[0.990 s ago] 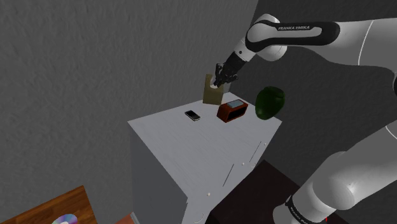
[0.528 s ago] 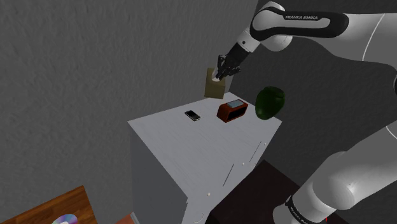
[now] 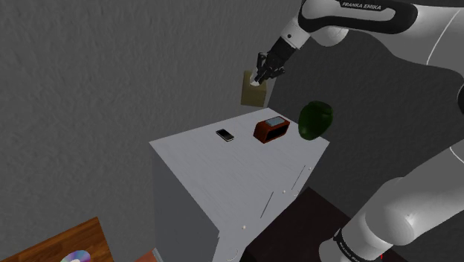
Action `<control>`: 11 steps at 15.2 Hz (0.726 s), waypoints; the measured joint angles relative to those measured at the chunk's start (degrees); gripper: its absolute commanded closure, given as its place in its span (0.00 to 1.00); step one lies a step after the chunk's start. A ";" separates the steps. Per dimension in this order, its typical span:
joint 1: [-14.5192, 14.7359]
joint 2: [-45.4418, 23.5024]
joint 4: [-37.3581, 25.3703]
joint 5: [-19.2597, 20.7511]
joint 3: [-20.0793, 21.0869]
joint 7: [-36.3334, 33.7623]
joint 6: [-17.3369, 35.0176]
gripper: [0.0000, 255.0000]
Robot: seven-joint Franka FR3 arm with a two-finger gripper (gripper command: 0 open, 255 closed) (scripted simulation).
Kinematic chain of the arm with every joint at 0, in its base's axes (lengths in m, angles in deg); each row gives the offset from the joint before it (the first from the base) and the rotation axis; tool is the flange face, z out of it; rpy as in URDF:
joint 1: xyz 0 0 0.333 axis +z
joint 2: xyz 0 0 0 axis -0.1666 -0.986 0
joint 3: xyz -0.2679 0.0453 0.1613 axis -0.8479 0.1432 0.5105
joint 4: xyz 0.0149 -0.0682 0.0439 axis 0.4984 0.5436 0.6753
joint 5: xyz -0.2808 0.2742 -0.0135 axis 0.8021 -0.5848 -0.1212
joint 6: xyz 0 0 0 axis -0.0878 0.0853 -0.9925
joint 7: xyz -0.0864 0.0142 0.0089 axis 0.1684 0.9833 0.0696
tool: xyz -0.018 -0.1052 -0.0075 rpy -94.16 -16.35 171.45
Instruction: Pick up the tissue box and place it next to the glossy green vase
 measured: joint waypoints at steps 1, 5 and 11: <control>0.02 0.06 -0.64 0.09 0.04 -0.28 -0.66 1.00; -0.06 -0.42 -4.15 0.35 -0.08 -0.96 -3.63 1.00; -1.68 0.93 -4.56 -0.12 -2.83 2.77 -6.49 1.00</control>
